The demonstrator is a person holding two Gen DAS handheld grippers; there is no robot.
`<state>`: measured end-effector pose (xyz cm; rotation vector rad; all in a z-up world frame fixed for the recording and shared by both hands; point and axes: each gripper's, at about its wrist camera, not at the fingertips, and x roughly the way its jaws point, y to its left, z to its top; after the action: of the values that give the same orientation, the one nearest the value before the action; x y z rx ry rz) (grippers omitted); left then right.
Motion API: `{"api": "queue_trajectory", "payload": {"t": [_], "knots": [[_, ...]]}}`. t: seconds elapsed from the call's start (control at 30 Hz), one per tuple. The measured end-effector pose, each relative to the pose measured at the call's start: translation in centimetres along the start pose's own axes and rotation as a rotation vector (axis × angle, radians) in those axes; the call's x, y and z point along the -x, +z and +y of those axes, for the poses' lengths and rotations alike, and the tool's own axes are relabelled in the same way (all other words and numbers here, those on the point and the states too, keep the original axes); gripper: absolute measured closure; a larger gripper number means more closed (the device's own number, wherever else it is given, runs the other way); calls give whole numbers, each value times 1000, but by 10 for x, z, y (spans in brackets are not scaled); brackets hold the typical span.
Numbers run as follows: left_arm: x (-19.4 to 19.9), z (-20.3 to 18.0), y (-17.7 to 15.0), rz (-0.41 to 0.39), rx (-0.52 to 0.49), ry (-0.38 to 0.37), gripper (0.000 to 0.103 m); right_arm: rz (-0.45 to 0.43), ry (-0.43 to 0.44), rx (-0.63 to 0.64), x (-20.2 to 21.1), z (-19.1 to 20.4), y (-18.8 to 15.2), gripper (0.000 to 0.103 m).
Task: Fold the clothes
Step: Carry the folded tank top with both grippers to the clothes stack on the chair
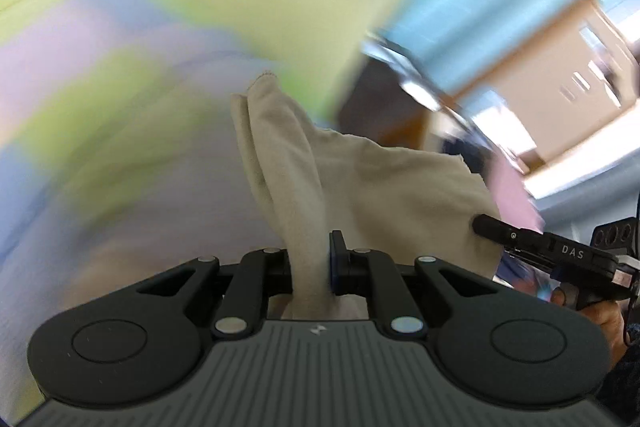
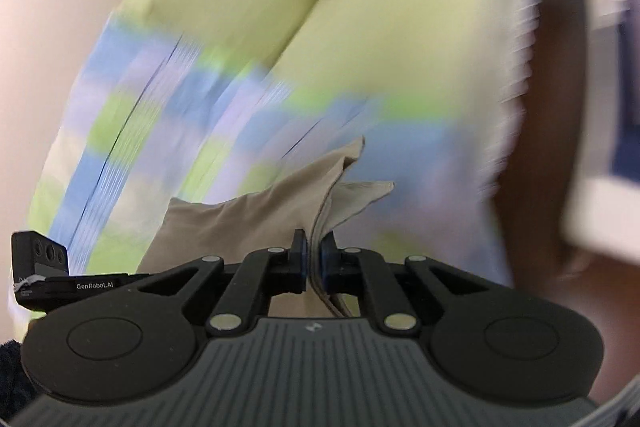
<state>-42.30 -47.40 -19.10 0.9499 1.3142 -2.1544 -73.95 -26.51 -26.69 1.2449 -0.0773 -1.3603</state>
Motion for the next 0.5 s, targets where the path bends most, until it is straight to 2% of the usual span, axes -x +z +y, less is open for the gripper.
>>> {"api": "queue_trajectory", "payload": {"t": [0.03, 0.07, 0.13, 0.17, 0.23, 0.4, 0.5], "knots": [[-15, -23, 6, 14, -33, -32, 92, -63, -47, -28, 33, -23, 10, 98], [-42, -61, 20, 33, -90, -84, 92, -112, -85, -50, 60, -42, 18, 98], [-71, -106, 33, 48, -145, -138, 92, -186, -140, -78, 103, -70, 32, 98], [-96, -145, 46, 56, -181, -182, 92, -235, -170, -91, 131, -88, 42, 98], [-121, -179, 59, 63, -212, -214, 92, -314, -221, -105, 179, -123, 65, 97], [-183, -266, 78, 74, -324, -251, 92, -402, -276, -133, 231, -182, 102, 97], [-211, -291, 74, 83, -377, -229, 92, -419, -296, -161, 240, -220, 115, 97]]}}
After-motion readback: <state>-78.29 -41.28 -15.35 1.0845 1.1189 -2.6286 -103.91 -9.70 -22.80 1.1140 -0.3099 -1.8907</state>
